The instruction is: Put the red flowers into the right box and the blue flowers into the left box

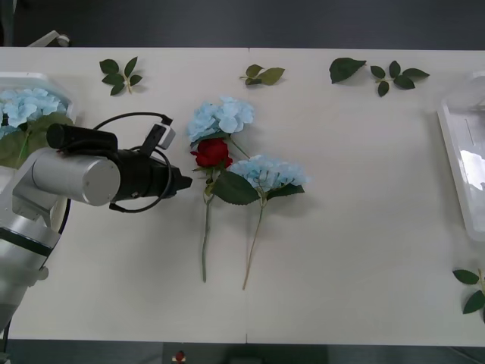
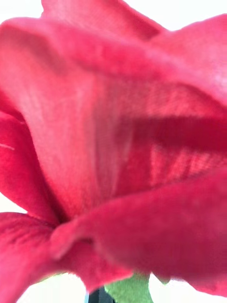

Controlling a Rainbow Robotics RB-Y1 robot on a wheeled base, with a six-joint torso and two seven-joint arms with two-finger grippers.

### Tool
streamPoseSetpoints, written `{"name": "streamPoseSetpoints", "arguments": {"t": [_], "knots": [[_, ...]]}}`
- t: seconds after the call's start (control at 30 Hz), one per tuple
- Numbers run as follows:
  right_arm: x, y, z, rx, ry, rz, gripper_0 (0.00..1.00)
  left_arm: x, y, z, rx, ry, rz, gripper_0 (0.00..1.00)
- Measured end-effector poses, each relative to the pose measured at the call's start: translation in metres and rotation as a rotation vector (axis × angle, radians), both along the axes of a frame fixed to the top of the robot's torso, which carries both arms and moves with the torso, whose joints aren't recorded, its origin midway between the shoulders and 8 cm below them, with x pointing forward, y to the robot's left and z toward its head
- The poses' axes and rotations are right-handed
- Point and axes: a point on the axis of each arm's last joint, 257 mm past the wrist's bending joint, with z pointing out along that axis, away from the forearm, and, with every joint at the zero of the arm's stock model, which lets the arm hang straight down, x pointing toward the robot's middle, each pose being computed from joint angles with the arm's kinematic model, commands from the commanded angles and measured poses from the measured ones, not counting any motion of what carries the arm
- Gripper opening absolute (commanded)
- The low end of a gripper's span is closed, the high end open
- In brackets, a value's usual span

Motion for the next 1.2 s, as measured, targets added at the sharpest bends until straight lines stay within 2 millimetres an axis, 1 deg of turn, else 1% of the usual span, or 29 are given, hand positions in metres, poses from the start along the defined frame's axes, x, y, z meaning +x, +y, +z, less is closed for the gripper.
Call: {"name": "streamPoseSetpoints", "arguments": {"t": [0.03,0.1,0.23,0.4,0.43,0.47,0.5,0.53,0.57,0.8,0.9,0.97,1.0,1.1,1.2], "knots": [[0.001,-0.011,0.001,-0.03,-0.011,-0.013,0.0,0.0,-0.001,-0.002,0.017,-0.005,-0.002,0.84],[0.004,-0.025,-0.001,-0.074,-0.026,-0.03,0.0,0.0,-0.006,-0.006,0.036,-0.01,-0.008,0.84],[0.009,-0.041,-0.011,-0.165,-0.024,-0.04,0.0,-0.001,-0.016,-0.01,0.056,-0.019,-0.019,0.84],[0.014,-0.038,-0.031,-0.196,-0.011,-0.035,0.0,-0.002,-0.026,-0.01,0.047,-0.023,-0.026,0.84],[0.016,-0.038,-0.034,-0.197,-0.013,-0.034,0.11,-0.002,-0.028,-0.009,0.044,-0.024,-0.027,0.84],[0.016,-0.037,-0.036,-0.197,-0.014,-0.034,0.42,-0.001,-0.029,-0.009,0.041,-0.026,-0.027,0.84],[0.017,-0.037,-0.038,-0.196,-0.014,-0.035,0.59,-0.001,-0.03,-0.009,0.04,-0.026,-0.028,0.84],[0.016,-0.038,-0.039,-0.196,-0.013,-0.037,0.88,-0.002,-0.031,-0.009,0.038,-0.026,-0.028,0.85],[0.016,-0.038,-0.04,-0.195,-0.012,-0.039,1.0,-0.002,-0.033,-0.009,0.035,-0.025,-0.03,0.84],[0.016,-0.038,-0.04,-0.192,-0.012,-0.04,1.0,0.0,-0.043,-0.009,0.05,-0.042,-0.03,0.85],[0.018,-0.029,-0.043,-0.158,-0.014,-0.033,1.0,0.001,-0.046,-0.009,0.063,-0.051,-0.03,0.84],[0.018,-0.016,-0.045,-0.128,-0.001,-0.019,1.0,0.001,-0.047,-0.011,0.076,-0.055,-0.032,0.85],[0.019,-0.006,-0.047,-0.104,0.003,-0.005,1.0,0.0,-0.047,-0.012,0.086,-0.057,-0.036,0.84],[0.02,0.031,-0.051,-0.017,0.012,0.054,1.0,-0.003,-0.051,-0.018,0.121,-0.06,-0.054,0.85],[0.011,0.068,-0.053,0.06,0.034,0.121,1.0,-0.008,-0.056,-0.026,0.133,-0.047,-0.071,0.84]]}}
